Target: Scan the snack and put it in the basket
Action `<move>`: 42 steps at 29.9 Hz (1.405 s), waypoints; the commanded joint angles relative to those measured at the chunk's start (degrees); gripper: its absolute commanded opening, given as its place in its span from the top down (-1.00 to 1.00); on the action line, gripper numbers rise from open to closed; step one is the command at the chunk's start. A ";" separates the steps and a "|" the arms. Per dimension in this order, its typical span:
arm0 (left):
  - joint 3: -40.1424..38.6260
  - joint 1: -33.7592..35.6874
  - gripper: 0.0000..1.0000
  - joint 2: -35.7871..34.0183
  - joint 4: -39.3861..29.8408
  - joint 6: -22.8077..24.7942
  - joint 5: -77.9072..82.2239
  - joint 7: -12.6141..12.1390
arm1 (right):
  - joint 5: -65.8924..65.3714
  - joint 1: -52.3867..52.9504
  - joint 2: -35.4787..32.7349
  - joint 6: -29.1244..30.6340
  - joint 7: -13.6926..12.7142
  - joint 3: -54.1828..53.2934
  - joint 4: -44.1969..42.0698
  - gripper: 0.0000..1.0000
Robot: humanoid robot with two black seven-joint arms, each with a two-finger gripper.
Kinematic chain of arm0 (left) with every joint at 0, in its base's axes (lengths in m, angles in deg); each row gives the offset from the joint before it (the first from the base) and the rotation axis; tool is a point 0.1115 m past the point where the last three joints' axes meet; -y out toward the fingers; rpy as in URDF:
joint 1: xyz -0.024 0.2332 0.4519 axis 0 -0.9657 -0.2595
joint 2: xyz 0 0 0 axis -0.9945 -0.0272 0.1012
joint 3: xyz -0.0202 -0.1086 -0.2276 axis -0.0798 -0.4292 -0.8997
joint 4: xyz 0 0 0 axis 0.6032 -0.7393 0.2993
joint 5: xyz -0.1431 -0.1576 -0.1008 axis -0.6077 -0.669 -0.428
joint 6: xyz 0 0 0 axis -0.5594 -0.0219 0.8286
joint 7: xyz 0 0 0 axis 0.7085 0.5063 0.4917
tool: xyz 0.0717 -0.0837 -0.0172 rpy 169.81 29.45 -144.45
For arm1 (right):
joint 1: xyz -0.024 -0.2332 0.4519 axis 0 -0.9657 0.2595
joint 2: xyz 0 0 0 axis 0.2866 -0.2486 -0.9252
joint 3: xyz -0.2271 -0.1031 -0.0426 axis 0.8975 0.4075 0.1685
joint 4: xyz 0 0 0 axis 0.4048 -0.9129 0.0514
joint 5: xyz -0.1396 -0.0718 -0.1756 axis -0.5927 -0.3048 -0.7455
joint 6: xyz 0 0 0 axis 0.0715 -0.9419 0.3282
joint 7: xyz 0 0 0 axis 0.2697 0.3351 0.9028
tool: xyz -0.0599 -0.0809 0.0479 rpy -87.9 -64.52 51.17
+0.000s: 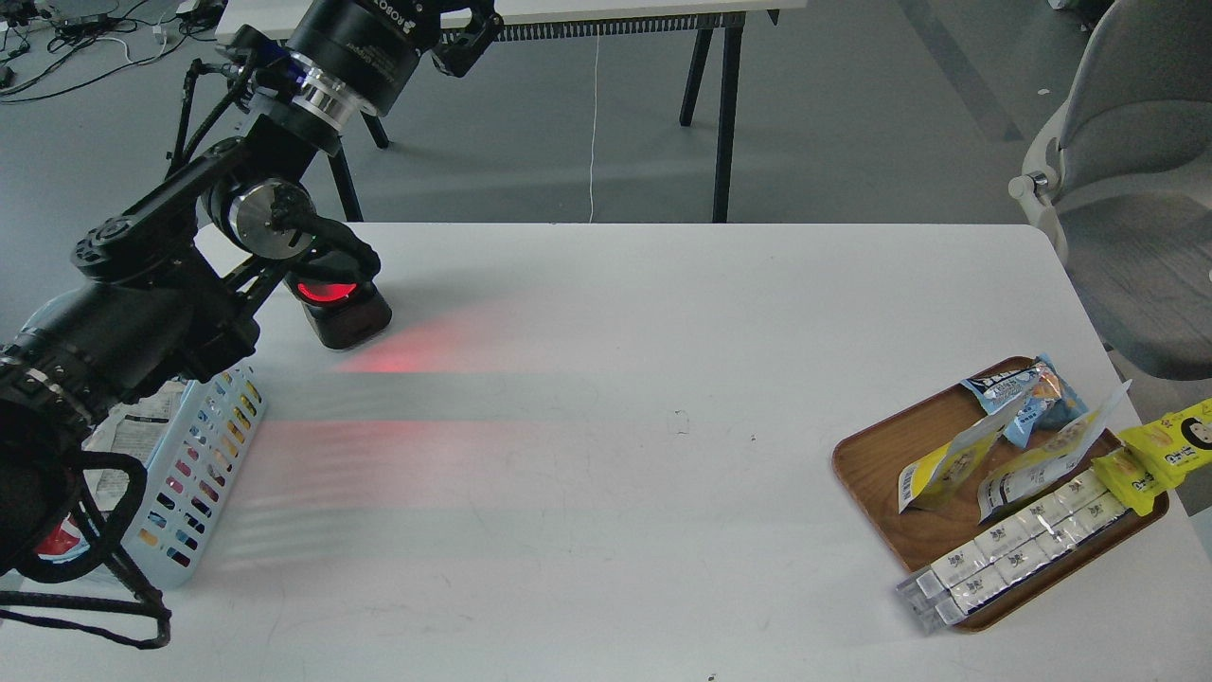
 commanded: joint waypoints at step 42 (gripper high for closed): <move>-3.77 -1.77 -1.00 -1.92 -0.18 0.00 -0.08 0.00 | -83.81 16.73 -19.68 -0.02 0.00 27.72 48.44 -0.99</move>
